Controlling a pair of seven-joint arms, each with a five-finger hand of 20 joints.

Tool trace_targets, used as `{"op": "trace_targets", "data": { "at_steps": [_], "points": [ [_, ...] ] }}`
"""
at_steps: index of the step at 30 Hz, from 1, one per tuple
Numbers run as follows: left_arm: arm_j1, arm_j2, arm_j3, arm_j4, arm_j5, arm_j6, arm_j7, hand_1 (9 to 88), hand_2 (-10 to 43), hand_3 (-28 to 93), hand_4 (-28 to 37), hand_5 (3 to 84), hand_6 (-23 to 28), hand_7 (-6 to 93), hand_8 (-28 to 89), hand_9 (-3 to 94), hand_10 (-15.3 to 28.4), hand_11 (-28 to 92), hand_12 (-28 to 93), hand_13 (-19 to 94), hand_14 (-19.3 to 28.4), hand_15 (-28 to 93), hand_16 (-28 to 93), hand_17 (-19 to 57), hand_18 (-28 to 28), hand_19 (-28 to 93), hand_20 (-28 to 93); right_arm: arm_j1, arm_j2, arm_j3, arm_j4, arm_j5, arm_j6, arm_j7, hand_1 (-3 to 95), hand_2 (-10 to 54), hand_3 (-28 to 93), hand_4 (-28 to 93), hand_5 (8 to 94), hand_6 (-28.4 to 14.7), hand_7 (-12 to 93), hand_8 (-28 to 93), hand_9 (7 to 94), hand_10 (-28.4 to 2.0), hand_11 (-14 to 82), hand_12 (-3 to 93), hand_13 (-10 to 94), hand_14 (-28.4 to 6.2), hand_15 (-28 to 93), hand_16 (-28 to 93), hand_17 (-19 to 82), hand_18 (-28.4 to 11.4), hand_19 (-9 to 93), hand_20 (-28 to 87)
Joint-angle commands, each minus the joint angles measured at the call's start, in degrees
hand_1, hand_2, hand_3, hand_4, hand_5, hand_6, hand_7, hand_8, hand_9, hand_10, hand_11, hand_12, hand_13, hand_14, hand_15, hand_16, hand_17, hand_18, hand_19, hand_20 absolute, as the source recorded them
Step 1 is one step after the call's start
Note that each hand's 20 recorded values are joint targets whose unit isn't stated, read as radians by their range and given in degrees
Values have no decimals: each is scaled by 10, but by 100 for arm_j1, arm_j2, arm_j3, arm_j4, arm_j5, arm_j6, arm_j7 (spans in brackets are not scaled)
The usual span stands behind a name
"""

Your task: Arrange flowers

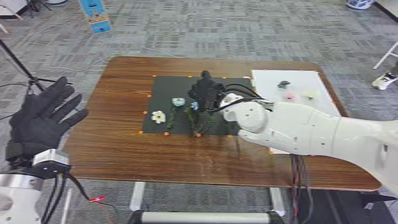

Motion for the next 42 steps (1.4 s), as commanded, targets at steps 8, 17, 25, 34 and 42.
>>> {"op": "trace_targets", "data": {
  "at_steps": [8, 17, 25, 34, 42],
  "points": [
    [83, -39, -18, -63, 11, 26, -32, 219, -81, 654, -283, 274, 23, 152, -84, 224, 97, 125, 161, 185, 134, 109, 53, -113, 223, 393, 88, 134, 467, 529, -62, -211, 453, 1023, 316, -95, 886, -283, 497, 19, 311, -165, 505, -102, 338, 259, 445, -99, 729, 307, 188, -194, 755, 572],
    [126, -61, -19, -69, 6, 4, -37, 220, -80, 654, -283, 273, 23, 152, -84, 224, 98, 124, 160, 185, 134, 110, 53, -113, 224, 394, 87, -332, 1368, 1601, 2, -109, 313, 1374, 290, -95, 840, -283, 280, -56, 185, -84, 261, -146, 168, 252, 236, -130, 618, 195, 114, -198, 658, 490],
    [117, -97, -31, -76, 5, 28, -40, 221, -77, 650, -283, 273, 23, 152, -84, 225, 98, 124, 160, 185, 134, 109, 52, -113, 223, 396, 88, -1290, 2219, 2768, -357, 279, -674, 1587, 286, -95, 790, -283, 221, -75, 92, -52, 224, -137, 56, 232, 210, -148, 322, 191, 69, -204, 524, 306],
    [172, -146, -54, -114, 11, 56, -5, 217, -79, 656, -283, 274, 23, 153, -84, 225, 98, 125, 160, 186, 134, 110, 53, -112, 223, 394, 88, -2392, 2672, 3793, -538, 528, -109, 1129, 278, -95, 788, -283, 330, -44, 174, -88, 387, -123, 144, 212, 304, -107, 518, 210, 88, -212, 603, 409],
    [135, -130, -75, -95, -3, 24, -18, 220, -76, 648, -283, 275, 23, 151, -83, 226, 98, 124, 159, 186, 134, 108, 52, -112, 224, 394, 88, -2761, 2818, 4143, -896, 523, 74, 1051, 304, -95, 758, -283, 468, -10, 253, -126, 527, -90, 248, 214, 400, -90, 614, 221, 127, -202, 623, 448]
  ]
}}
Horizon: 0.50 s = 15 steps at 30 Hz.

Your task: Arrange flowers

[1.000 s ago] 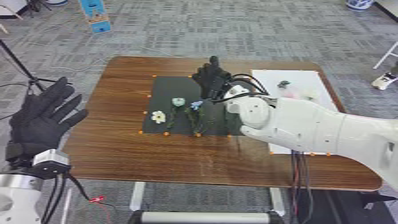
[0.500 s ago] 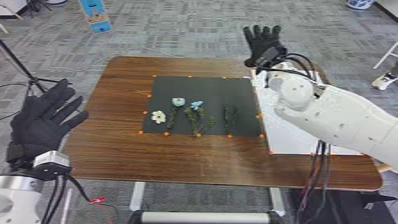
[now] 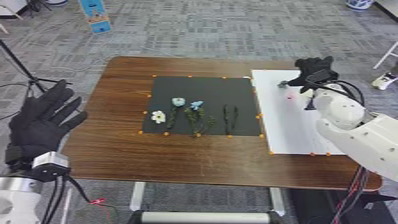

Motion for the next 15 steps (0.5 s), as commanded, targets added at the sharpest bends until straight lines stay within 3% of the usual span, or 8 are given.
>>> {"op": "trace_targets", "data": {
  "at_steps": [1, 4, 15],
  "points": [
    [43, -40, -48, -52, -2, 12, -13, 220, -76, 647, -283, 276, 23, 151, -83, 226, 98, 124, 159, 187, 135, 107, 52, -112, 224, 394, 88, -313, 150, 158, -370, -68, -58, -74, 302, -95, 759, -283, 487, -5, 256, -128, 546, -91, 249, 213, 413, -90, 620, 221, 130, -200, 628, 450],
    [90, -58, -51, -63, -10, 22, -8, 218, -75, 650, -283, 276, 23, 151, -84, 226, 98, 124, 160, 187, 135, 107, 52, -112, 224, 394, 87, -456, 194, 269, -478, -80, -224, -111, 305, -95, 755, -283, 529, 10, 273, -139, 587, -88, 256, 214, 448, -90, 646, 230, 139, -193, 638, 456],
    [13, 18, -44, -35, 2, -87, -42, 217, -75, 652, -283, 274, 23, 152, -83, 226, 98, 124, 159, 186, 135, 109, 52, -113, 224, 395, 87, -398, 56, -228, -4, -494, -543, 8, 349, -95, 708, -283, 515, 11, 298, -141, 570, -88, 273, 224, 443, -90, 653, 242, 144, -190, 643, 459]
  ]
}}
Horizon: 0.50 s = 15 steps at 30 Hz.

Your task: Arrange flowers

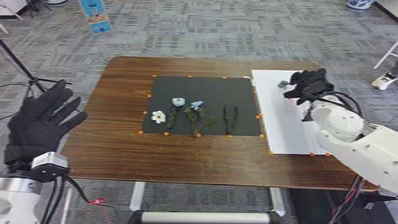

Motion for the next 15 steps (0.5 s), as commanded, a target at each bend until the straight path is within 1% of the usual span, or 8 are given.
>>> {"op": "trace_targets", "data": {
  "at_steps": [1, 4, 5, 7, 8, 10, 13, 15],
  "points": [
    [-32, 29, -8, -20, 1, -79, -39, 216, -76, 652, -283, 275, 23, 151, -83, 227, 98, 124, 159, 187, 135, 109, 52, -112, 224, 395, 87, 97, -99, -480, 464, -475, -170, 69, 344, -95, 714, -283, 513, 11, 299, -142, 568, -88, 275, 224, 443, -90, 653, 241, 144, -190, 644, 458],
    [-5, 38, -45, -23, -7, -72, -49, 214, -77, 653, -283, 276, 23, 151, -84, 227, 98, 123, 159, 187, 134, 108, 52, -112, 225, 394, 86, 239, -185, -767, 681, -484, 111, 61, 350, -95, 733, -283, 510, 16, 323, -149, 568, -87, 299, 229, 453, -84, 656, 238, 152, -187, 655, 461],
    [1, 39, -52, -26, -9, -73, -50, 214, -75, 653, -283, 276, 23, 150, -84, 227, 98, 124, 159, 188, 134, 107, 52, -112, 224, 394, 87, 283, -220, -891, 788, -514, 374, 71, 360, -95, 736, -283, 513, 24, 340, -155, 574, -84, 313, 232, 467, -79, 658, 238, 157, -184, 661, 463],
    [0, 42, -58, -21, -10, -82, -56, 214, -76, 655, -283, 276, 23, 150, -83, 227, 98, 124, 160, 188, 134, 107, 52, -112, 225, 395, 87, 391, -322, -1200, 1100, -540, 1285, 35, 401, -95, 742, -283, 545, 43, 381, -169, 607, -74, 354, 243, 500, -70, 665, 245, 175, -178, 678, 469],
    [12, 46, -62, -23, -10, -80, -45, 214, -75, 653, -283, 275, 23, 150, -83, 227, 98, 124, 160, 187, 134, 107, 53, -112, 224, 395, 87, 434, -388, -1293, 1222, -560, 1607, 55, 431, -95, 702, -283, 560, 49, 429, -80, 639, -68, 343, 288, 522, -62, 664, 262, 188, -175, 688, 474],
    [35, 34, -77, -31, -8, -80, -58, 213, -76, 655, -283, 275, 23, 151, -83, 227, 98, 125, 160, 187, 134, 108, 53, -112, 224, 395, 87, 459, -410, -1341, 1239, -498, 1841, -38, 459, -95, 679, -283, 579, 52, 480, -44, 687, -60, 292, 371, 552, -59, 671, 279, 204, -173, 702, 483],
    [57, 22, -90, -35, -8, -72, -75, 214, -76, 654, -283, 275, 23, 150, -83, 227, 98, 126, 160, 187, 134, 107, 53, -112, 224, 394, 87, 427, -372, -1235, 978, -475, 1469, -52, 488, -95, 672, -283, 609, 56, 504, -17, 758, -47, 195, 479, 586, -51, 669, 328, 226, -172, 720, 498],
    [46, 21, -88, -27, 10, -81, -87, 215, -77, 652, -283, 276, 23, 150, -84, 227, 99, 126, 160, 188, 134, 107, 53, -112, 224, 394, 87, 391, -347, -1107, 777, -468, 1094, -41, 482, -95, 665, -283, 596, 53, 497, -15, 731, -50, 223, 453, 577, -52, 672, 325, 221, -172, 719, 500]
  ]
}}
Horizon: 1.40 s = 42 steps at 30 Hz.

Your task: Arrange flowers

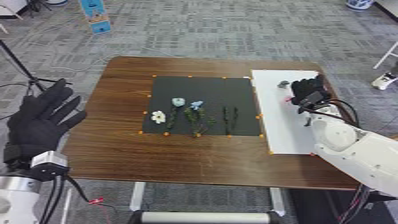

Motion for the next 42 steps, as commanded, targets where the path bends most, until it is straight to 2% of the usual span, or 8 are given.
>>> {"op": "trace_targets", "data": {
  "at_steps": [1, 4, 7, 19, 23, 27, 32, 42],
  "points": [
    [51, -13, -49, -27, 2, -60, -72, 214, -78, 655, -283, 276, 23, 150, -83, 228, 99, 126, 160, 188, 135, 107, 53, -111, 224, 394, 87, -218, -41, 400, -568, 14, -680, -86, 466, -95, 674, -283, 584, 50, 475, -16, 702, -55, 262, 408, 564, -55, 675, 318, 216, -173, 715, 499],
    [46, -11, -44, -20, 9, -88, -86, 214, -79, 656, -283, 276, 23, 150, -83, 228, 99, 124, 159, 188, 135, 107, 53, -111, 224, 394, 87, -297, 23, 626, -834, 105, -1272, -136, 399, -95, 771, -283, 558, 38, 388, -153, 626, -75, 350, 271, 522, -65, 683, 298, 192, -175, 703, 498],
    [59, -12, -39, -24, 6, -83, -79, 216, -77, 653, -283, 275, 23, 151, -83, 227, 99, 124, 159, 187, 135, 107, 53, -112, 224, 394, 87, -357, 82, 809, -1003, 151, -1738, -208, 373, -95, 795, -283, 526, 26, 371, -172, 588, -78, 346, 257, 489, -72, 685, 291, 175, -178, 694, 498],
    [71, -6, -53, -28, -2, -73, -88, 217, -73, 651, -283, 273, 23, 152, -83, 225, 98, 124, 161, 185, 134, 108, 53, -113, 222, 393, 88, -70, 65, 414, -793, -119, -2095, 45, 351, -95, 882, -283, 495, 24, 363, -168, 550, -83, 332, 250, 459, -74, 683, 272, 165, -180, 687, 496],
    [48, 5, -45, -21, -4, -65, -90, 217, -74, 653, -283, 273, 23, 152, -84, 225, 98, 124, 160, 186, 135, 109, 53, -113, 223, 393, 88, 20, -19, 191, -567, -115, -1818, 168, 383, -95, 881, -283, 510, 27, 385, -169, 557, -86, 373, 266, 483, -69, 688, 286, 181, -173, 699, 496],
    [67, -5, -52, -34, -3, -70, -87, 220, -71, 649, -283, 275, 23, 152, -84, 227, 98, 124, 160, 187, 135, 109, 53, -112, 224, 393, 88, 6, -121, 44, -264, -56, -853, 83, 478, -95, 796, -283, 564, 40, 548, 39, 663, -65, 328, 510, 552, -43, 663, 413, 229, -176, 737, 502],
    [103, -11, -86, -61, -5, -49, -62, 218, -69, 649, -283, 274, 23, 152, -84, 226, 98, 125, 160, 186, 135, 110, 53, -113, 224, 394, 88, 9, -32, 166, -567, -98, -622, -101, 501, -95, 807, -283, 669, 38, 534, 61, 736, -55, 336, 539, 624, -40, 667, 437, 265, -181, 760, 511],
    [29, -3, -19, -39, -3, -48, -82, 216, -69, 652, -283, 274, 23, 152, -84, 226, 99, 125, 161, 186, 135, 109, 53, -113, 224, 394, 87, 508, -427, 119, -1504, 295, -340, -919, 492, -95, 830, -283, 691, 35, 511, 67, 756, -56, 315, 544, 636, -42, 665, 449, 270, -185, 763, 519]
  ]
}}
